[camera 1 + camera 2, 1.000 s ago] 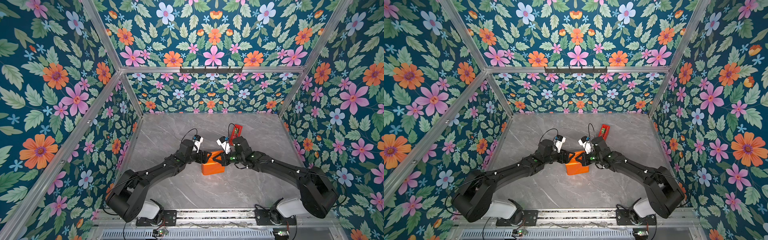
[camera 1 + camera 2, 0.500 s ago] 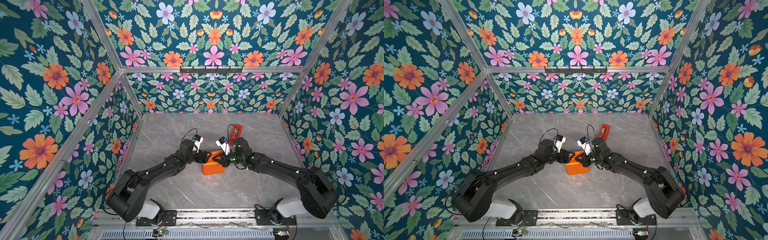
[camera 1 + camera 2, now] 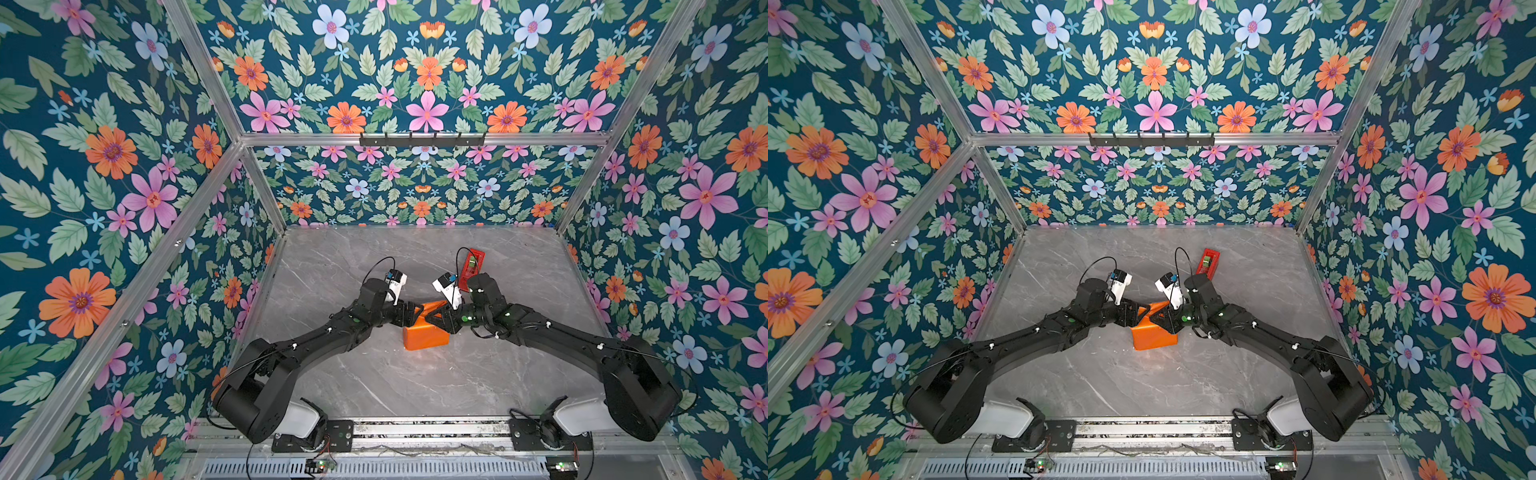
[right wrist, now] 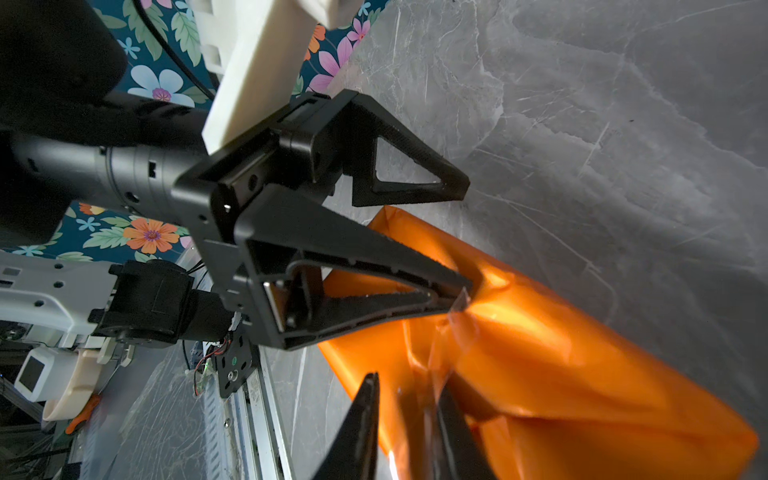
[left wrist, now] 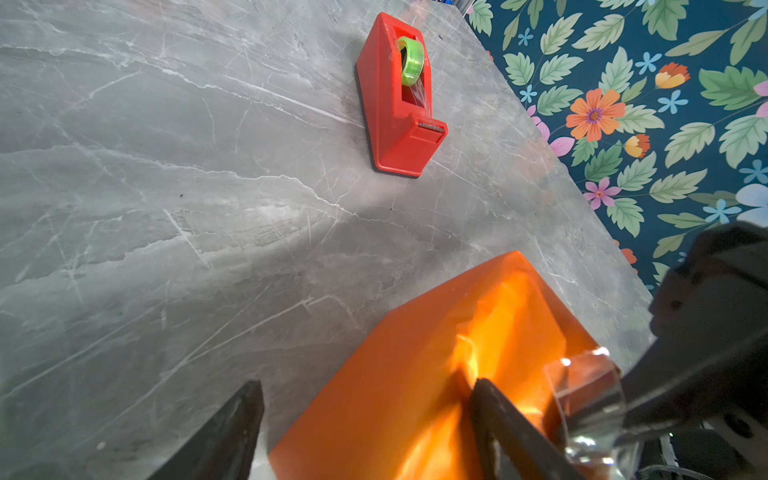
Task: Wrap the gift box in paper
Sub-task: 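Press the tape strip onto the folded paper seam with the right gripper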
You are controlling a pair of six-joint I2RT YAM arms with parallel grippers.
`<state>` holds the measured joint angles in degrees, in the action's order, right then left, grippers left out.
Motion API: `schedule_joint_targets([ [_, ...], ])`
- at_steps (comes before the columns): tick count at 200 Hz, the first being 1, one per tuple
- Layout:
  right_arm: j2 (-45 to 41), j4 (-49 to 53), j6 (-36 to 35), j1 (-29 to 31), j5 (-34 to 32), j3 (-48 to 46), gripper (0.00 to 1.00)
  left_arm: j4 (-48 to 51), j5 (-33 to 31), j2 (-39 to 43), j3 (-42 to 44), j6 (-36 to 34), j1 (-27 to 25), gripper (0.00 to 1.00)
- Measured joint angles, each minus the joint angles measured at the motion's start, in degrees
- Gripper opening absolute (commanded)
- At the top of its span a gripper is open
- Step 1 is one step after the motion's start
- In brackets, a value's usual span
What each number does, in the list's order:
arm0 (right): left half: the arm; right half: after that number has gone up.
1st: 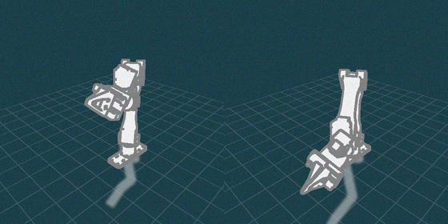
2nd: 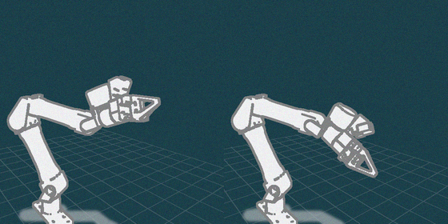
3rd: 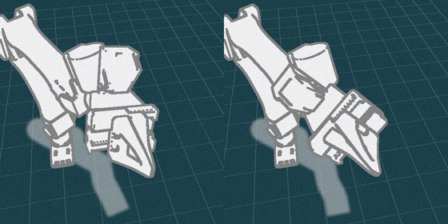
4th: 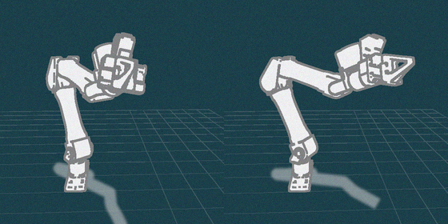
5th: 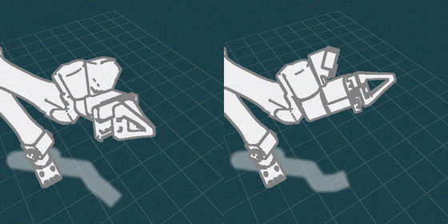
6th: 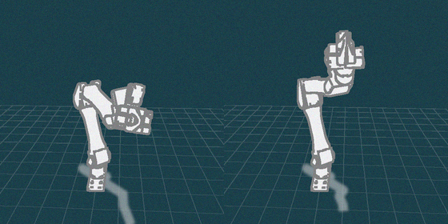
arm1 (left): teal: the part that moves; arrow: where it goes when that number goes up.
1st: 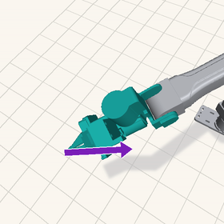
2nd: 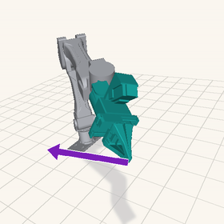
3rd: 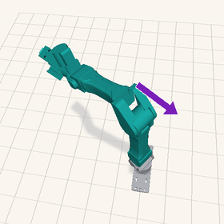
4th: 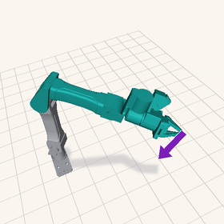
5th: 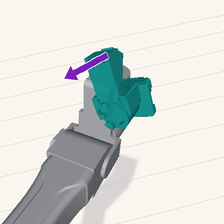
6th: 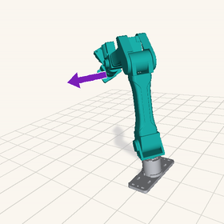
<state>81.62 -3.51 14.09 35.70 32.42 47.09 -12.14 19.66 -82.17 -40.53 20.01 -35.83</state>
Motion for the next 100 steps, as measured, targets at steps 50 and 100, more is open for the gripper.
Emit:
schedule_joint_targets([
  [50, 0.61, 0.20, 0.72, -0.02, 0.63, 0.52, 0.28, 0.15, -0.20, 0.17, 0.02, -0.04, 0.00, 0.80],
  [100, 0.57, -1.05, 2.21, -0.04, 3.10, 0.42, 0.28, 0.15, -0.22, 0.17, 0.02, -0.39, 0.00, 0.80],
])
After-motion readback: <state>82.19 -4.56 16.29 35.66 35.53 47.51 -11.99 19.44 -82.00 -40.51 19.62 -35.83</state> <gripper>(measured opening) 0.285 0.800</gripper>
